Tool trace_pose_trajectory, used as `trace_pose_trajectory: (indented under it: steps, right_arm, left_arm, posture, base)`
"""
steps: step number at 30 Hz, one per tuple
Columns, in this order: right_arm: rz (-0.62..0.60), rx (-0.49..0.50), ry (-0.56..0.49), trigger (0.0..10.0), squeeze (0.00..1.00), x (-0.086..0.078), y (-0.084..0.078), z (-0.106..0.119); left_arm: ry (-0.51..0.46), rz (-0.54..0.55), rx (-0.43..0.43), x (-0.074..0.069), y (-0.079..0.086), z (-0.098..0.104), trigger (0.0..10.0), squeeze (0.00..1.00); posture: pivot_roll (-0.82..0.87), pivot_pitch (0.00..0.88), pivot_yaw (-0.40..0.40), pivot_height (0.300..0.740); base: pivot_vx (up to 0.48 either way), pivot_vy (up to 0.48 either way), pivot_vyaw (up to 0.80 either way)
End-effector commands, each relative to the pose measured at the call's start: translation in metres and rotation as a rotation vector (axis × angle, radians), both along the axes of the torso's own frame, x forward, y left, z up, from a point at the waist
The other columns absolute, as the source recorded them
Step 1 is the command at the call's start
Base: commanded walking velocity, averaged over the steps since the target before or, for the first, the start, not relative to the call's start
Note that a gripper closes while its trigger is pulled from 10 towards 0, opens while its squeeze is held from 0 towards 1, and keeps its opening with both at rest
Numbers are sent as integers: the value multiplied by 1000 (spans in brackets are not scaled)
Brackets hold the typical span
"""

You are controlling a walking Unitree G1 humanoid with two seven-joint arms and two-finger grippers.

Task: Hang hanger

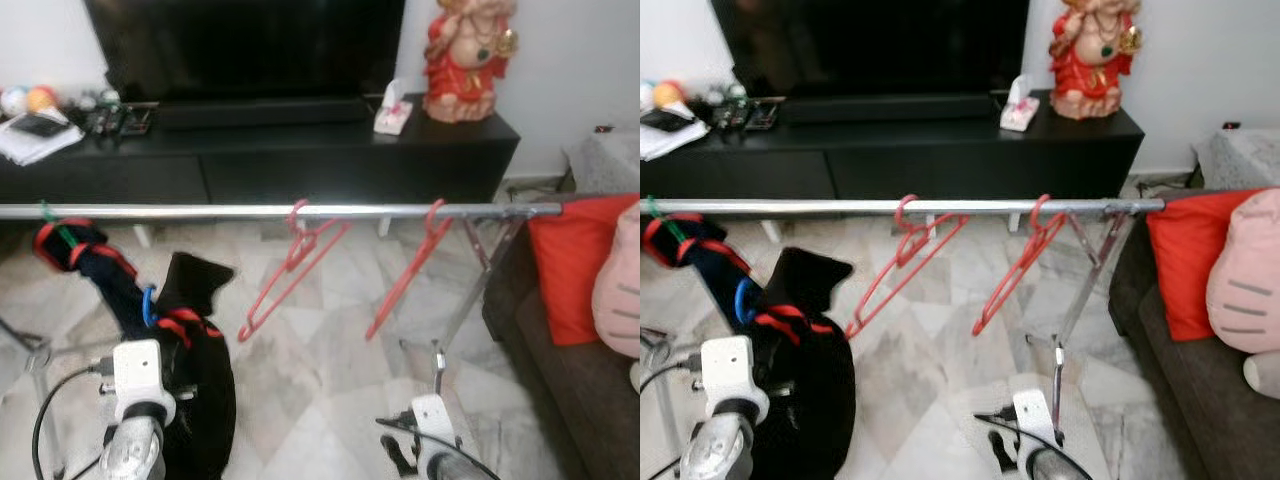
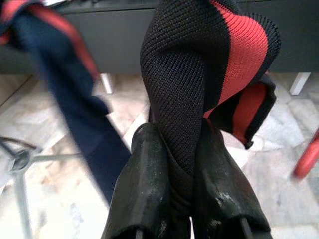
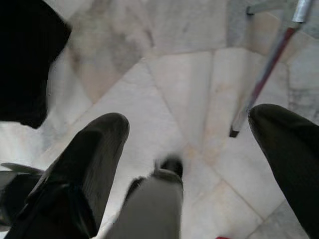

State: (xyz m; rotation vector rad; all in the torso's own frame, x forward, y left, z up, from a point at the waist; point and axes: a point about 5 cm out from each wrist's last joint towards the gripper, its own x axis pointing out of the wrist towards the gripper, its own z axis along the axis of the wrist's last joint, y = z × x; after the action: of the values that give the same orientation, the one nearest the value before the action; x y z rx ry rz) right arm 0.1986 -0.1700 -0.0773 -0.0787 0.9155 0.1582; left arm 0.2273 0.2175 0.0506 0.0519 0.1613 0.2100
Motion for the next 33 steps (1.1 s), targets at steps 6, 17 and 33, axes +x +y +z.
trace_pose_trajectory:
  steps: [6, 17, 33]
  right_arm:
    - [-1, -11, -3, 10000, 0, 3, -2, 2]
    - [-1, -8, -9, 10000, 0, 2, -4, 2]
    - [8, -5, 5, 10000, 0, -4, 3, -2]
  left_arm:
    - [-36, -12, 32, 2, 4, 8, 10000, 0]
    - [-80, -22, 45, 2, 6, 15, 10000, 0]
    - [-101, 8, 46, 11, 12, 22, 10000, 0]
  posture:
    - [-120, 0, 9, 740]
    - [-120, 0, 8, 740]
    - [-119, 0, 3, 740]
  base:
    - [363, 0, 0]
    - [257, 0, 0]
    - [0, 0, 0]
